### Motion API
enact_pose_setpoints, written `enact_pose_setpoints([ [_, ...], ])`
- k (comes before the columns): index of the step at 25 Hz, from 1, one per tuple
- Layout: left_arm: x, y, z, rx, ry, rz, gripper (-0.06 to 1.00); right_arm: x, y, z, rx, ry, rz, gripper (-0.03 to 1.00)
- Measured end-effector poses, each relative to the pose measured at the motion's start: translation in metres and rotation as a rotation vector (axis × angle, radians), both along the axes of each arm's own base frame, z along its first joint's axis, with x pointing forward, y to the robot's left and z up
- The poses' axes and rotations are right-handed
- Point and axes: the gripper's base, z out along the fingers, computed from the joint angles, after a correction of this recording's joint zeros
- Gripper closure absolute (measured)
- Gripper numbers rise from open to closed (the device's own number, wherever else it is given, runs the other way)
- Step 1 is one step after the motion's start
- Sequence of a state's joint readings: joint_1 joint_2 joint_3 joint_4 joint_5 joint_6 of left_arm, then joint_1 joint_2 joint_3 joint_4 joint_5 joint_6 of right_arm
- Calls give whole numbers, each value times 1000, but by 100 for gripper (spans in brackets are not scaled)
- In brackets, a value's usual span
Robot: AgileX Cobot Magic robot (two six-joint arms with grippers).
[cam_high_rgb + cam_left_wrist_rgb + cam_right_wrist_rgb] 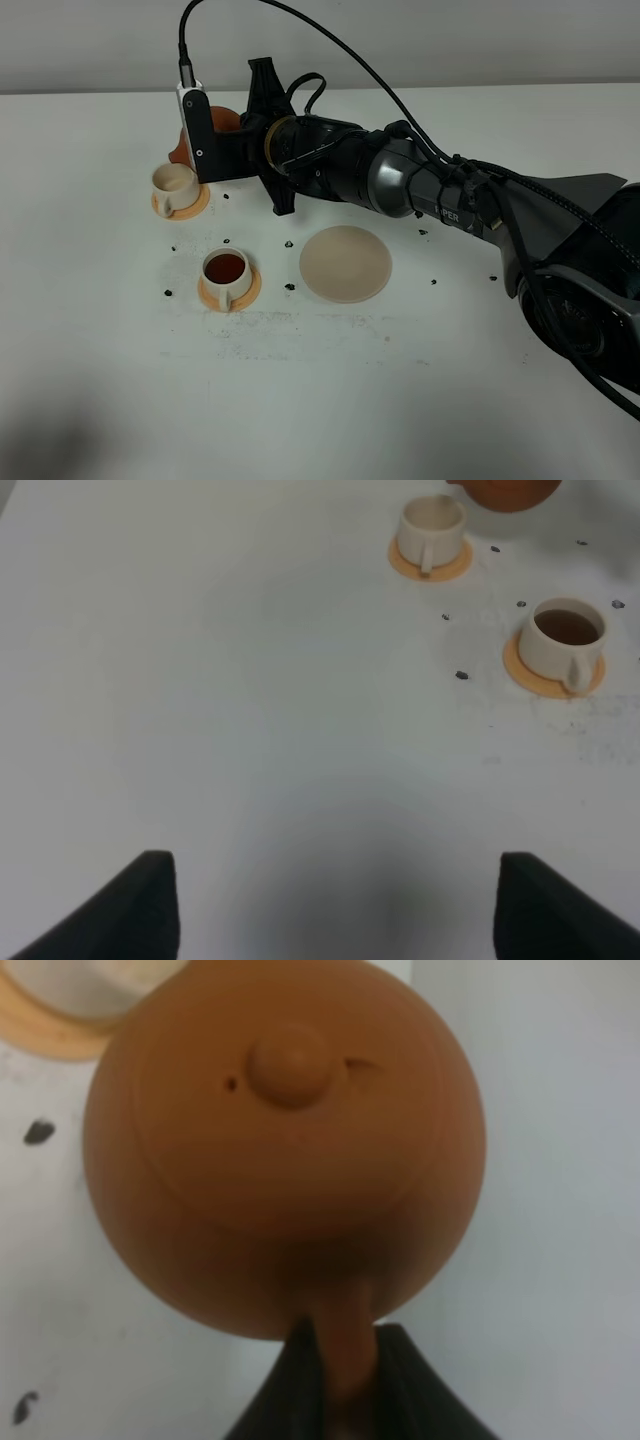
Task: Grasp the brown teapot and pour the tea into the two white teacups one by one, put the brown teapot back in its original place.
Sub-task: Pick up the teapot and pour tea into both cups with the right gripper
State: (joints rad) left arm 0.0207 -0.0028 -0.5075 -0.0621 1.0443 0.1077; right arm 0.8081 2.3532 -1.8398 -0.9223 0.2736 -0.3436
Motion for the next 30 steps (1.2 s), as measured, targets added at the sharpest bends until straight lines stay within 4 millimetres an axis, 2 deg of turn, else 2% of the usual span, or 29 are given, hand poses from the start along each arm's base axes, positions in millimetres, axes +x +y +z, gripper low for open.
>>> enact_pose_setpoints([
  [7,0,0,0,0,0,0,28,1,1,-12,-75,-31,48,85],
  [16,0,0,0,-1,0,0,28,3,2,-8,-132,-103,95,85],
  [22,0,0,0,-1,0,0,28,7,6,3,-118,-146,106,85],
  [30,0,0,0,-1,0,0,28,8,6,5,-164,-195,138,85],
])
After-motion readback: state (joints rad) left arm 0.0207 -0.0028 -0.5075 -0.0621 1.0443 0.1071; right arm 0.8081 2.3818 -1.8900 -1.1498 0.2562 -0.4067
